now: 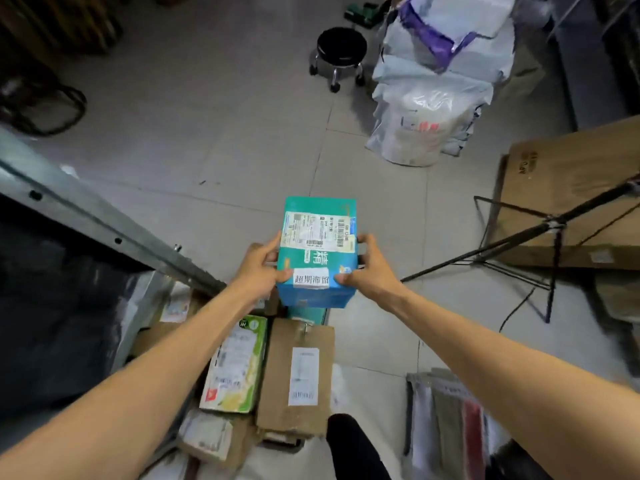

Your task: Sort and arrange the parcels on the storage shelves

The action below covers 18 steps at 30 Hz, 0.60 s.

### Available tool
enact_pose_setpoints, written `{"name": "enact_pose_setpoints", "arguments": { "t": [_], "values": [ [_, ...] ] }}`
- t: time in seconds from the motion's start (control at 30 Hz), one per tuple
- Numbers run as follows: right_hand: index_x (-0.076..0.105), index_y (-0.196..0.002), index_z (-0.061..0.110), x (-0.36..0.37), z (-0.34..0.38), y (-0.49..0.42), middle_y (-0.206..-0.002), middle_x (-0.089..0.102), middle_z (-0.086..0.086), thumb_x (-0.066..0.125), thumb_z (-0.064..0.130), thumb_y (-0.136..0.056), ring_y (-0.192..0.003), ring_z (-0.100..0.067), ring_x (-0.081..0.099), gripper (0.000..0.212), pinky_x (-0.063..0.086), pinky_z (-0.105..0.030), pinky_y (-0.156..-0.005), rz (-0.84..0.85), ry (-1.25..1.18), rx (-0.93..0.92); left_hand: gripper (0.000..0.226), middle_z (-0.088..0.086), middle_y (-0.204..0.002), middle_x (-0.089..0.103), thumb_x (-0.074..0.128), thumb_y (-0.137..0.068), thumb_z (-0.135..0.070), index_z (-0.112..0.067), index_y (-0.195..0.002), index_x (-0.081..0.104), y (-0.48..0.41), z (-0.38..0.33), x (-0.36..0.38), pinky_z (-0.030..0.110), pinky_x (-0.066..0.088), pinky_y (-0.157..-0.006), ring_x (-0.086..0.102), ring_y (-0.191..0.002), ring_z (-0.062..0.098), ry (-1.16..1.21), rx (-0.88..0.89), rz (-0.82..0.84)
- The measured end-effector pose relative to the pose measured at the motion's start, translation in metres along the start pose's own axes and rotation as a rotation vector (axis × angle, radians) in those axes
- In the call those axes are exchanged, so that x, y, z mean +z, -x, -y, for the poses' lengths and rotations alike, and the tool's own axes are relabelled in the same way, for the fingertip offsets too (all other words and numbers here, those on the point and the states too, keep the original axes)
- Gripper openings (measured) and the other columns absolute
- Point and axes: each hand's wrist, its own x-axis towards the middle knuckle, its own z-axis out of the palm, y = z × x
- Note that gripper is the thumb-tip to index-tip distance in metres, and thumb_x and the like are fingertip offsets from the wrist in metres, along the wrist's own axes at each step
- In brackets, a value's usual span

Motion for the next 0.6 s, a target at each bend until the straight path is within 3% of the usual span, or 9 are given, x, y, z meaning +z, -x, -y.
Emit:
{"name": "enact_pose_setpoints", "arguments": {
  "t": [0.1,0.2,0.3,0.4,0.6],
  "values": [
    [0.033,-0.115,0.020,0.009,-0.031,-0.051,-0.113,0.061,-0.003,0.074,-0.004,-0.077,-0.098,-0.019,0.065,0.061,0.060,-0.033,-0.072,-0.002,0.035,0.047,0.077,-0.002,-0.134,0.055,0.059,-0.085,0.012,-0.026,-0.148,0.034,-0.049,0.027,0.006,0.030,0.055,-0.083,0.057,-0.114,0.014,-0.035,-0.044,-0.034],
    [0.031,-0.113,0.016,0.021,-0.065,-0.090,-0.111,0.058,0.000,0.073,-0.007,-0.076,-0.098,-0.019,0.063,0.061,0.059,-0.029,-0.066,-0.006,0.055,0.084,0.080,-0.007,-0.124,0.055,0.061,-0.084,0.013,-0.028,-0.147,0.034,-0.092,0.062,0.009,0.022,0.056,-0.071,0.057,-0.109,0.012,-0.064,-0.101,-0.036],
    [0.029,-0.113,0.014,0.036,-0.100,-0.120,-0.112,0.059,-0.002,0.073,-0.010,-0.073,-0.096,-0.019,0.063,0.064,0.060,-0.029,-0.063,-0.018,0.088,0.135,0.081,-0.003,-0.134,0.054,0.065,-0.081,0.012,-0.030,-0.145,0.039,-0.124,0.099,0.010,0.029,0.059,-0.076,0.059,-0.112,0.015,-0.100,-0.119,-0.063],
    [0.028,-0.109,0.017,0.048,-0.132,-0.136,-0.110,0.056,0.000,0.074,-0.011,-0.073,-0.095,-0.018,0.062,0.065,0.057,-0.023,-0.057,-0.047,0.069,0.186,0.078,-0.004,-0.132,0.049,0.066,-0.082,0.010,-0.030,-0.143,0.041,-0.148,0.125,0.015,0.023,0.058,-0.068,0.057,-0.112,0.014,-0.173,-0.084,-0.078],
    [0.028,-0.109,0.018,0.051,-0.163,-0.149,-0.101,0.055,0.007,0.072,-0.012,-0.073,-0.094,-0.015,0.060,0.065,0.056,-0.020,-0.054,0.020,0.097,0.228,0.079,0.001,-0.119,0.055,0.070,-0.079,0.007,-0.030,-0.143,0.043,-0.162,0.165,0.022,0.035,0.060,-0.077,0.061,-0.111,0.016,-0.290,-0.099,-0.079]
  ]
}}
